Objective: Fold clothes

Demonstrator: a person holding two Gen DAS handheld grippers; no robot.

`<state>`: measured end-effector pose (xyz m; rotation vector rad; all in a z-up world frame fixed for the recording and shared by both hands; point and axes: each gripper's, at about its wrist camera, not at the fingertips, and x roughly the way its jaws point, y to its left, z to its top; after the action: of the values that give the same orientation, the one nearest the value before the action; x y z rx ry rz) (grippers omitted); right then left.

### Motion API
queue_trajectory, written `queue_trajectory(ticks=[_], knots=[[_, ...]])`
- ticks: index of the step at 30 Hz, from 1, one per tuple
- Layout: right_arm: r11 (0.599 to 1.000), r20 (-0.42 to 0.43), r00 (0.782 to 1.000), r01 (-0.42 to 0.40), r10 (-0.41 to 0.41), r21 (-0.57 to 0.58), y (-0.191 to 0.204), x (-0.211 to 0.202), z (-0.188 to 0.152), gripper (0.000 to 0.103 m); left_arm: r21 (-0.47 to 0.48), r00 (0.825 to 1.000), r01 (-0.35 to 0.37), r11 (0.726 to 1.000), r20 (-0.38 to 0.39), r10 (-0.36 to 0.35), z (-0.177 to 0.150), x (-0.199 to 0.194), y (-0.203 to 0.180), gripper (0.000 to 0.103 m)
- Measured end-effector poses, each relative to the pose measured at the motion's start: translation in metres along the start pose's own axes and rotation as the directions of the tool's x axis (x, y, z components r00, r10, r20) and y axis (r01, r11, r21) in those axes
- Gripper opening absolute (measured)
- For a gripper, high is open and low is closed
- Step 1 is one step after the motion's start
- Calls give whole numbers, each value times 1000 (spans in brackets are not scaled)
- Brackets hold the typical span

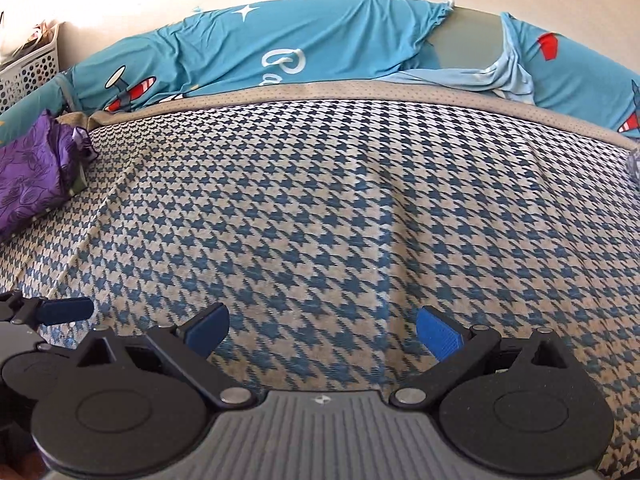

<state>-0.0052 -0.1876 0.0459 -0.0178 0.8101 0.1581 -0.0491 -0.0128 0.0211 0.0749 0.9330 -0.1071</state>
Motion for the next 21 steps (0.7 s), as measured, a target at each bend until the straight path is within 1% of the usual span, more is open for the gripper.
queue_trajectory(ticks=[2, 8, 12, 17, 21], knots=[[1000, 2, 1000, 8, -8, 4, -7, -2, -1, 100, 1, 1000, 11, 1000, 4, -11, 0, -2, -7, 103], [999, -1, 1000, 24, -24, 47, -31, -5, -6, 101, 61, 1000, -17, 998, 21, 16, 3, -3, -33, 103], [997, -8, 999, 35, -35, 72, -44, -5, -9, 101, 90, 1000, -1, 996, 21, -1, 5, -4, -51, 103], [999, 9, 999, 38, -39, 23, -54, -6, -3, 101, 118, 999, 11, 993, 29, -14, 12, -1, -68, 103], [999, 10, 999, 43, -43, 5, -69, 0, 8, 101, 129, 999, -8, 992, 37, 4, 24, 4, -73, 103]])
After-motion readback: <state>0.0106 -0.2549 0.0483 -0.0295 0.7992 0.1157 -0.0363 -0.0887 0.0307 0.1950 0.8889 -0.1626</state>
